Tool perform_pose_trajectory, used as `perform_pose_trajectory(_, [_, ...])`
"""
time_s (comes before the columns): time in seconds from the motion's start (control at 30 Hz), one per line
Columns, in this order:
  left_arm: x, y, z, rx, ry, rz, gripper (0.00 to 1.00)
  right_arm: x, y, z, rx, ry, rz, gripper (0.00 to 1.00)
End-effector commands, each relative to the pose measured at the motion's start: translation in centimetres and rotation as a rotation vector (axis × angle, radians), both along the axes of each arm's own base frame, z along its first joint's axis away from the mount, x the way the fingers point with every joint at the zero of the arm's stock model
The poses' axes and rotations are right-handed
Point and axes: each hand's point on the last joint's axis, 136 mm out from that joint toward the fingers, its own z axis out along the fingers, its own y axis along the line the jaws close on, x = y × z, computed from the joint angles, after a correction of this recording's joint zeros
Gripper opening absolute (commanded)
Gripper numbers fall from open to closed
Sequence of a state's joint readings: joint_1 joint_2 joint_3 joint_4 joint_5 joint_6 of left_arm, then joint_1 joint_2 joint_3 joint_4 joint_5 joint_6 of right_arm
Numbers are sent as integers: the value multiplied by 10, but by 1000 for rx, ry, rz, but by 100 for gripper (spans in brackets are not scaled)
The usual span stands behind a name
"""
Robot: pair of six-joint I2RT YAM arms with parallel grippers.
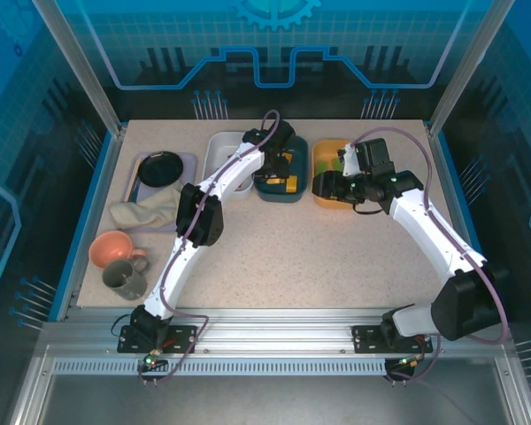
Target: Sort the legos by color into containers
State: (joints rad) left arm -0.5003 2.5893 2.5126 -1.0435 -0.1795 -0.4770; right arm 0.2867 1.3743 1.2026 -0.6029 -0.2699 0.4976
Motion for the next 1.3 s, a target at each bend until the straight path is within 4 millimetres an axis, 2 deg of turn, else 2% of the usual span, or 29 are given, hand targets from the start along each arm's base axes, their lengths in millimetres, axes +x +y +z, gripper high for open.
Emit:
perform_pose_trajectory(0.0, [-6, 1, 13, 12, -1, -9, 64, -6, -6, 1, 8, 8, -9, 67])
perform_pose_trajectory(0.17, [-7, -6, 45, -14, -57, -9, 68, -9, -7, 4, 10, -2, -9, 67])
perform_pose_trajectory(0.27, [-11, -10, 73, -52, -93, 13, 68, -10, -8, 7, 7, -16, -11, 67])
perform_pose_trajectory(0.37, [-19, -9, 110, -103, -134, 58, 69, -12, -11, 14, -7, -48, -4, 67])
perform_pose_trajectory(0.47, [-37, 4, 143, -142, -160, 120, 72, -15, -13, 28, -19, -101, 15, 68])
perform_pose_trajectory(0.57, [-64, 24, 169, -190, -179, 166, 78, -18, -19, 41, -45, -164, 22, 69])
perform_pose_trajectory(0.6, [-75, 31, 173, -211, -179, 176, 82, -20, -22, 44, -57, -180, 17, 71])
perform_pose_trajectory(0.63, [-89, 39, 179, -243, -183, 185, 97, -22, -26, 47, -68, -193, 11, 75])
perform_pose_trajectory(0.67, [-100, 44, 179, -284, -176, 179, 99, -23, -29, 48, -80, -201, 3, 98])
perform_pose_trajectory(0.7, [-113, 48, 183, -356, -178, 163, 99, -26, -36, 48, -108, -205, -13, 100])
perform_pose_trajectory(0.73, [-127, 56, 176, -391, -156, 171, 99, -29, -42, 47, -138, -206, -31, 100])
perform_pose_trajectory(0.77, [-139, 67, 177, -408, -155, 183, 99, -32, -47, 45, -157, -210, -44, 100])
perform_pose_trajectory(0.87, [-176, 102, 166, -355, -166, 190, 99, -41, -58, 43, -200, -228, -62, 100])
perform_pose_trajectory(0.93, [-198, 128, 157, -272, -200, 196, 99, -44, -84, 35, -282, -205, -188, 100])
perform_pose_trajectory(1.0, [-210, 159, 145, -139, -248, 233, 99, -43, -119, 21, -399, -183, -357, 100])
perform_pose_trajectory(1.03, [-217, 185, 138, -26, -285, 315, 99, -41, -132, 13, -444, -199, -402, 100])
perform_pose_trajectory(1.1, [-224, 231, 135, 161, -398, 459, 99, -34, -144, -3, -477, -275, -409, 100])
perform_pose_trajectory(1.17, [-218, 243, 132, 249, -526, 389, 99, -27, -159, -16, -564, -381, -443, 100])
perform_pose_trajectory(1.2, [-214, 244, 125, 293, -579, 311, 99, -23, -164, -25, -603, -423, -454, 100])
perform_pose_trajectory(1.27, [-213, 252, 114, 333, -616, 270, 99, -20, -171, -42, -650, -438, -448, 100])
